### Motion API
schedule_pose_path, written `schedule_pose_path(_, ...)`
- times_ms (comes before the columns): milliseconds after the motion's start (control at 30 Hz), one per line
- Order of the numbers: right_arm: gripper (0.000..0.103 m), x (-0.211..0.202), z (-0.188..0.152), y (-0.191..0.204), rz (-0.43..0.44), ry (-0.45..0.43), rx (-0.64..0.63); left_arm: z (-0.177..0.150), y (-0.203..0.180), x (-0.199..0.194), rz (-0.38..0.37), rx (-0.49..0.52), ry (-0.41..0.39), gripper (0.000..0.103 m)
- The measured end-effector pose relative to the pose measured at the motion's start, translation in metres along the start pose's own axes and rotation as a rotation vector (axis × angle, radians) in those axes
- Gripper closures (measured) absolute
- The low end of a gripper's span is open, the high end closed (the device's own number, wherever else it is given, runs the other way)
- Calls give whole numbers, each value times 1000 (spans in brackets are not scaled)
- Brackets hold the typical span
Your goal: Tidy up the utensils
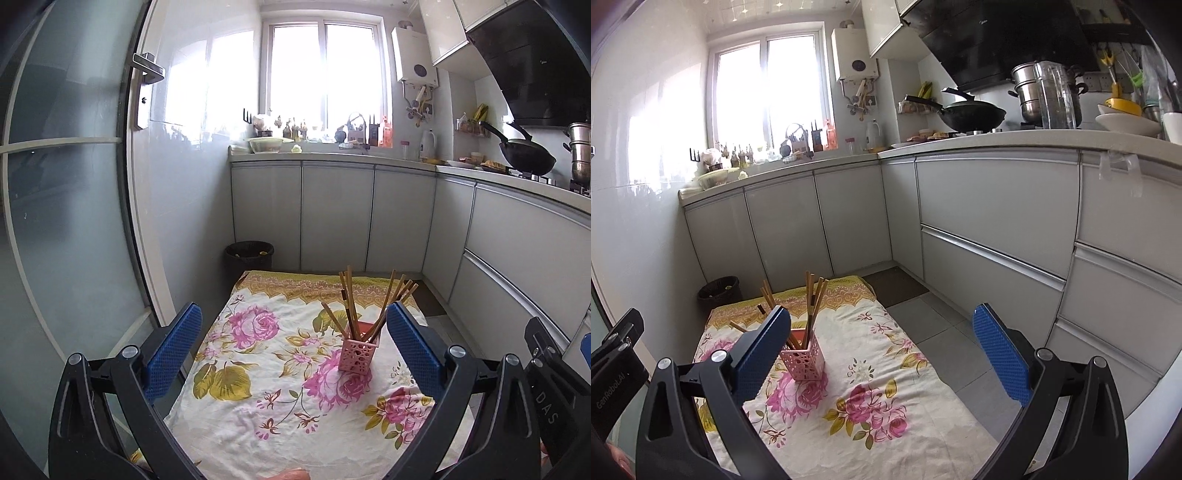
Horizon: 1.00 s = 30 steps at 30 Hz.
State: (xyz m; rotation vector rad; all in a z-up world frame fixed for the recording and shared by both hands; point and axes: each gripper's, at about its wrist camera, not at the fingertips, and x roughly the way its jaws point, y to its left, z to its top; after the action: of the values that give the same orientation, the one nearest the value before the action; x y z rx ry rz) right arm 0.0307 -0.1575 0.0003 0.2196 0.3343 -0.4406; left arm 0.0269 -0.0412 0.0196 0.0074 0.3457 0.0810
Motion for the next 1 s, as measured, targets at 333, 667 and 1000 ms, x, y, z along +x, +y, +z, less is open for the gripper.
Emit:
schedule_pose_path(333, 7, 2, -1, -1, -66, 64, -30, -2, 3, -6, -1, -25, 19, 7)
schedule_pose_path(667, 7, -7, -3, -4, -53, 39, -18, -9, 3, 1, 29, -28, 44, 7)
schedule_pose_path(1000, 7, -8, -1, -5, -9, 43, 9, -6, 2, -2, 22, -10, 34, 7)
